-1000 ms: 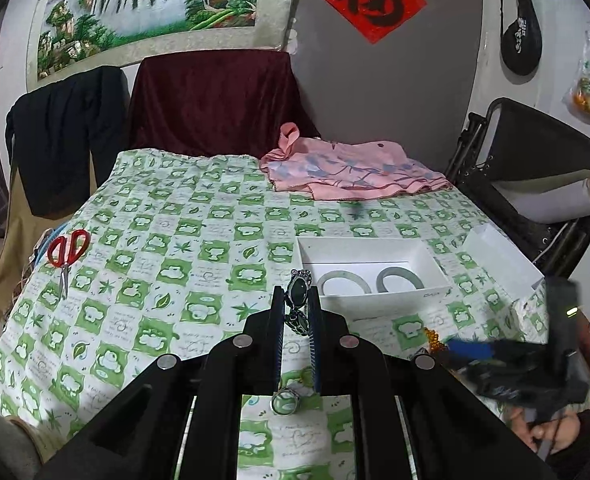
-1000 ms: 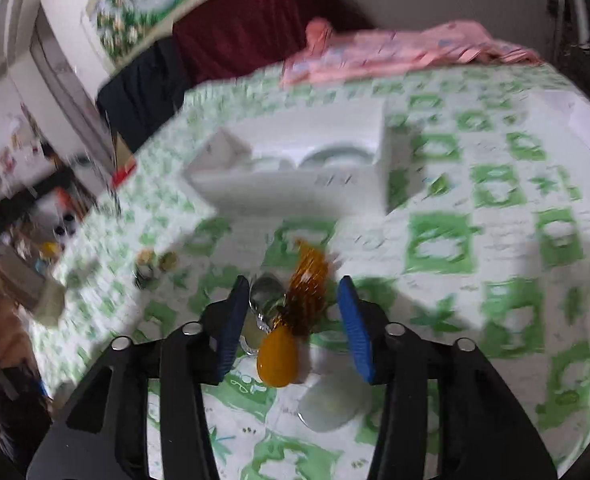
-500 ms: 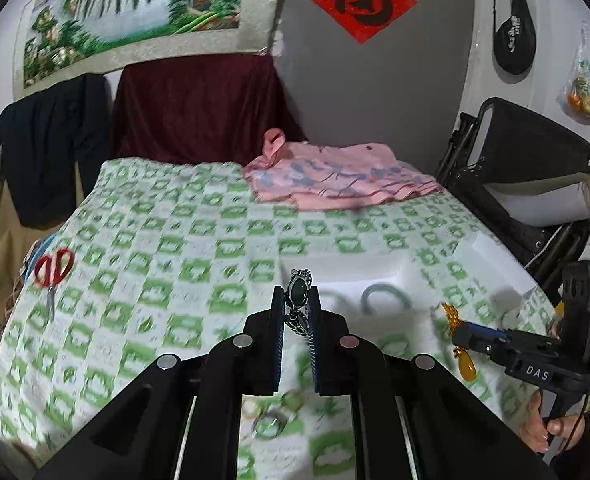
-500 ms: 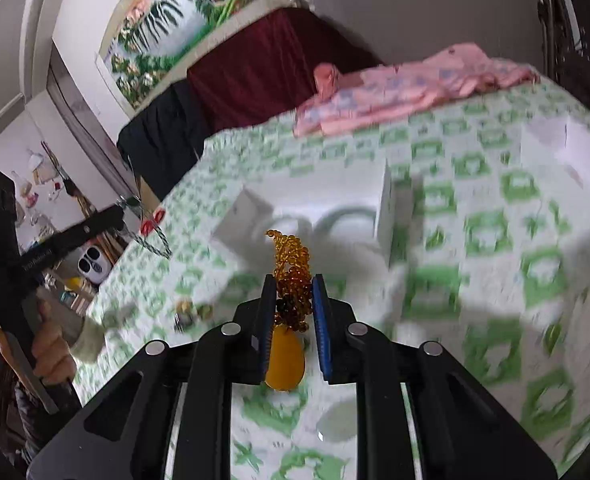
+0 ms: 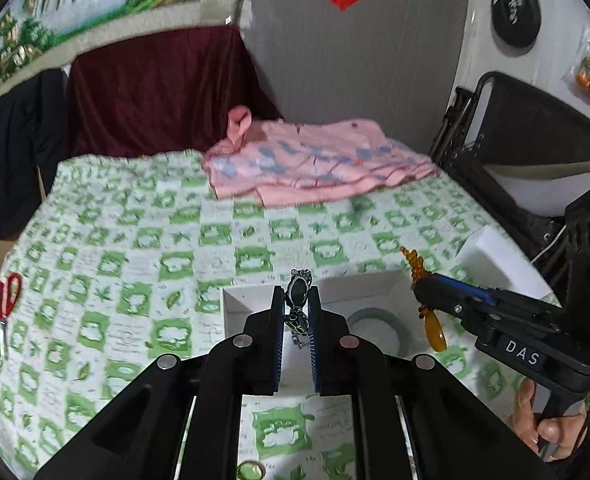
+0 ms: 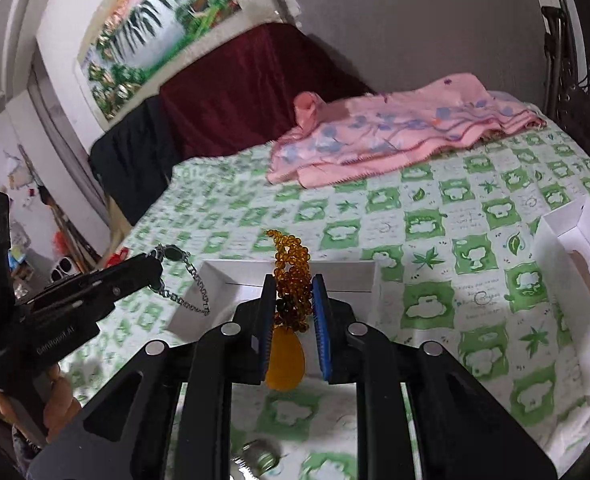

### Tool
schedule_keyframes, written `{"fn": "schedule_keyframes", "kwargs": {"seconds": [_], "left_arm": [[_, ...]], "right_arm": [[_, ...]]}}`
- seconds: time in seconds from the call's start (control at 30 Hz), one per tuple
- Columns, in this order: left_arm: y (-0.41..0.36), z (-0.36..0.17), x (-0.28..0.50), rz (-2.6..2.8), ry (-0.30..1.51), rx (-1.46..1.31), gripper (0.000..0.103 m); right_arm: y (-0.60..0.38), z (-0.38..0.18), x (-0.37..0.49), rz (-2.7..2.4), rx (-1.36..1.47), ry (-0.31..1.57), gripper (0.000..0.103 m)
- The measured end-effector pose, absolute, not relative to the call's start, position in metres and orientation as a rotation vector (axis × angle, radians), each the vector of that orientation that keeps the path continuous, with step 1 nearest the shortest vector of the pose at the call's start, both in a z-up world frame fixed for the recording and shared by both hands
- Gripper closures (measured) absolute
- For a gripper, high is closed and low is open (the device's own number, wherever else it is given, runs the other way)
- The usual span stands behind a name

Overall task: Organize jewelry
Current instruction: 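Carry the bracelet and amber beads into the vivo box and open both tools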

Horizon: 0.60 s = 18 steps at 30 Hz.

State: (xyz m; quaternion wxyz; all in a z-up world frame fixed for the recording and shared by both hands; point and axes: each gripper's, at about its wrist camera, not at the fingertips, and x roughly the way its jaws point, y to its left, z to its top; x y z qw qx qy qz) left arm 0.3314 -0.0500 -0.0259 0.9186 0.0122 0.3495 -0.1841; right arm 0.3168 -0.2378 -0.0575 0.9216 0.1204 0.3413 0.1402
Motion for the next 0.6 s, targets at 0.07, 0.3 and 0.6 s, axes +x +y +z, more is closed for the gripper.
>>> {"fn": "schedule_keyframes", "kwargs": {"seconds": [0.07,0.3,0.6], "left_arm": [[-0.053,-0.042,0.341,-0.379,0.752,0.029,0.091],[-0.046,-0.073,0.352,-0.344,0.822,0.035,0.090],[-0.039,-0.058,0.340,-0.311,0.745,0.045,0.055]], "right_arm": [[-0.237,-0.067,0.321,0.279,0.237,0.718,0.085],[-0.244,-0.076,0.319,0.277,0.257,0.717,0.079],[-0.248,-0.066,0.299,0.249,0.265,0.624,0.047]]}}
